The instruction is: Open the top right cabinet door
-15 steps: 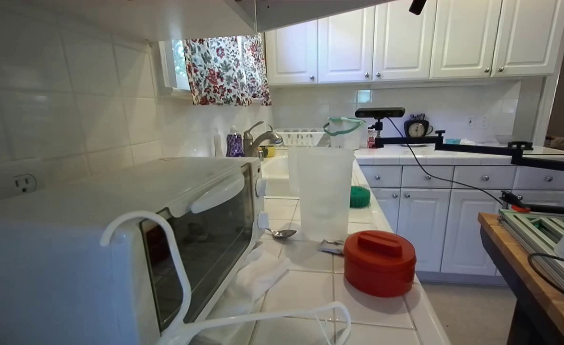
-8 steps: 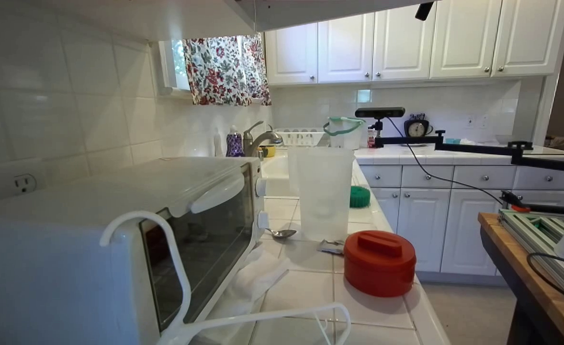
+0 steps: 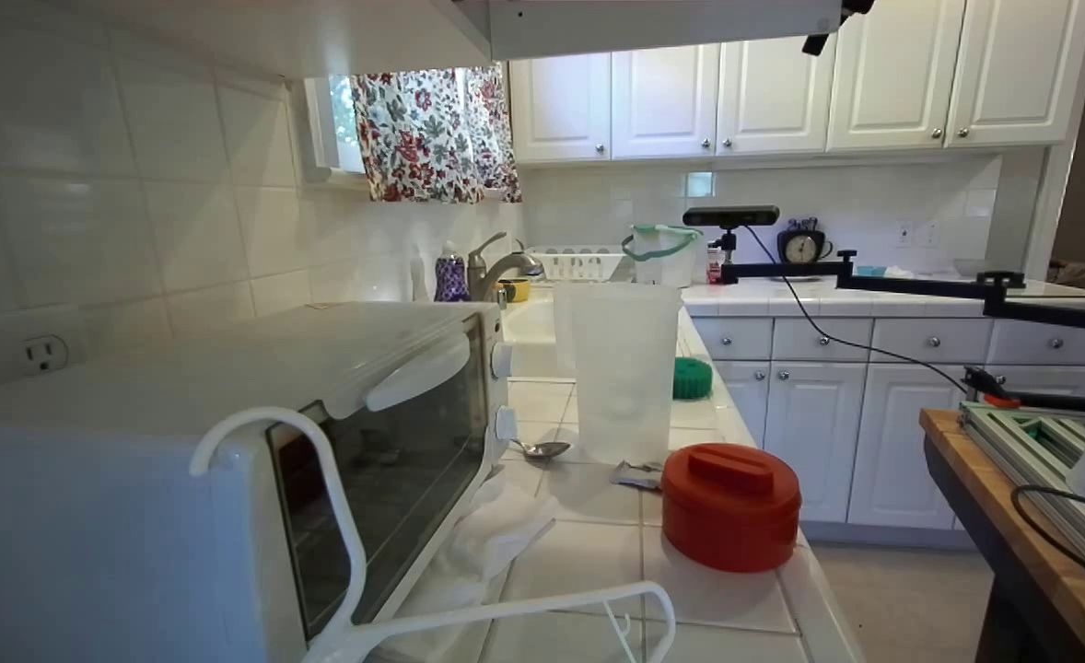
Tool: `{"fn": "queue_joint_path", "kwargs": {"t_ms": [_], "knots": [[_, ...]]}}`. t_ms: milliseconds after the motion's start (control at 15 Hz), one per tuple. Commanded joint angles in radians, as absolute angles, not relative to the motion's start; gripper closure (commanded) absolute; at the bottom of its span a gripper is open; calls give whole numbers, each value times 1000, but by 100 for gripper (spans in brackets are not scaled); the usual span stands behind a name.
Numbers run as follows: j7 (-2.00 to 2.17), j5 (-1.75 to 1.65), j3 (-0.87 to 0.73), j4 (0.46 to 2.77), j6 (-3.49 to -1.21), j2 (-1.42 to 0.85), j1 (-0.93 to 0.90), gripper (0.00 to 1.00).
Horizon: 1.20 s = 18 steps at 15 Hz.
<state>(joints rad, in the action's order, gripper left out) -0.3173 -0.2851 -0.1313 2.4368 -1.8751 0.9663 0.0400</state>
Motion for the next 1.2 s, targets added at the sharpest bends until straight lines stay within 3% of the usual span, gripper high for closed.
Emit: {"fn": "queue_joint_path", "kwargs": {"t_ms": [0, 1133], "knots": [[-260, -318, -130, 2428, -1961, 928, 55, 100], [-151, -393, -200, 2391, -2167, 815, 268, 100]]}}
